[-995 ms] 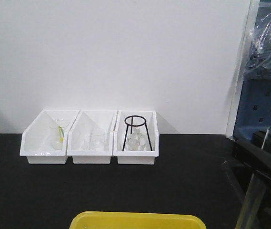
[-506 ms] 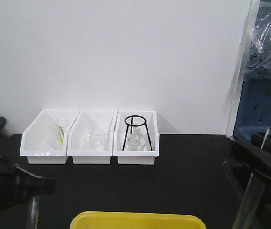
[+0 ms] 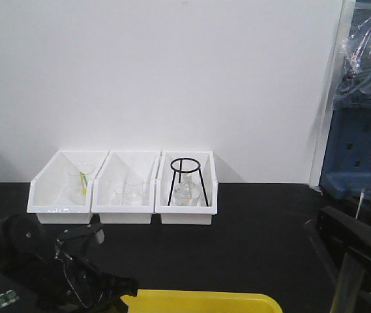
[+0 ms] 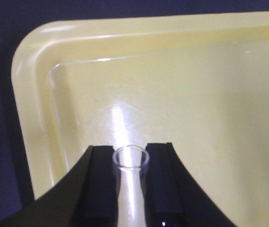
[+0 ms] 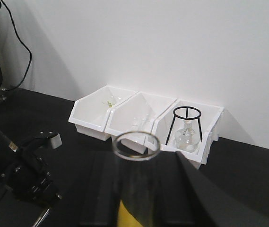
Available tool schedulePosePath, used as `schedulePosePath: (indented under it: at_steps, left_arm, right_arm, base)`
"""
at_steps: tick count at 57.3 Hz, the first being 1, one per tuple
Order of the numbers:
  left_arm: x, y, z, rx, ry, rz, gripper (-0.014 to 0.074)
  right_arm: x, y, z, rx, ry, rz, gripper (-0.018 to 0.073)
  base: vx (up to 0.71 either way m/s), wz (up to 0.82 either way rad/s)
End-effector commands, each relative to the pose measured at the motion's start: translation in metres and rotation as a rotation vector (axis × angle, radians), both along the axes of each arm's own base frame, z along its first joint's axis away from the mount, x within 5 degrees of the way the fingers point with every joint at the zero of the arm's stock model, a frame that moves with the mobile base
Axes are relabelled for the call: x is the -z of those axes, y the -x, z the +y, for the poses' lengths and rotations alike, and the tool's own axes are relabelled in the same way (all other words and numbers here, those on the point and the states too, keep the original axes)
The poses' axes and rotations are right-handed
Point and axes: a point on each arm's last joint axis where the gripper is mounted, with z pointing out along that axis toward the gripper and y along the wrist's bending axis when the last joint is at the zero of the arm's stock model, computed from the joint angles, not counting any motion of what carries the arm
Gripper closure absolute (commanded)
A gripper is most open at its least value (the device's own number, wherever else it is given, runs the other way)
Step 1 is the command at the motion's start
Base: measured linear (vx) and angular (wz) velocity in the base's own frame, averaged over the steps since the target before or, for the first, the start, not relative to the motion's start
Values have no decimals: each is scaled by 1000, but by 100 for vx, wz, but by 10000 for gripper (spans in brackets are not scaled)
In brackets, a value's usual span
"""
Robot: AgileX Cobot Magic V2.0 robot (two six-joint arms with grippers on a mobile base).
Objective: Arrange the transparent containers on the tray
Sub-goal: 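Lower the left-held tube into the yellow tray and open the left gripper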
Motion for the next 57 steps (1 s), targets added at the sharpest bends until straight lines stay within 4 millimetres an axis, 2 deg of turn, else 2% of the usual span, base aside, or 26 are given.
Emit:
schedulePosePath:
  at_steps: [1,15,36,48,57]
  left_arm:
    - [-20,-6,-4,-29,46,-88,596]
    - [-6,-14,-4,-52,31,-95,536]
    - [20,-20,-6,-57,9,-37,354]
    - [24,-21,-6,-58,1,-34,250]
    - [23,-23,-5,-66,0,-48,216]
  right_arm:
    - [-19,3,0,-15,-52,-103,571]
    - [-19,3,0,-15,-52,-103,571]
    - [-16,2,-1,-9,-37,-78,571]
    - [-11,2,-2,3,-11,-28,571]
    - [4,-5,2,20,41,101,571]
  base:
    - [0,0]
    - [0,0]
    - [0,0]
    - [0,0]
    - [0,0]
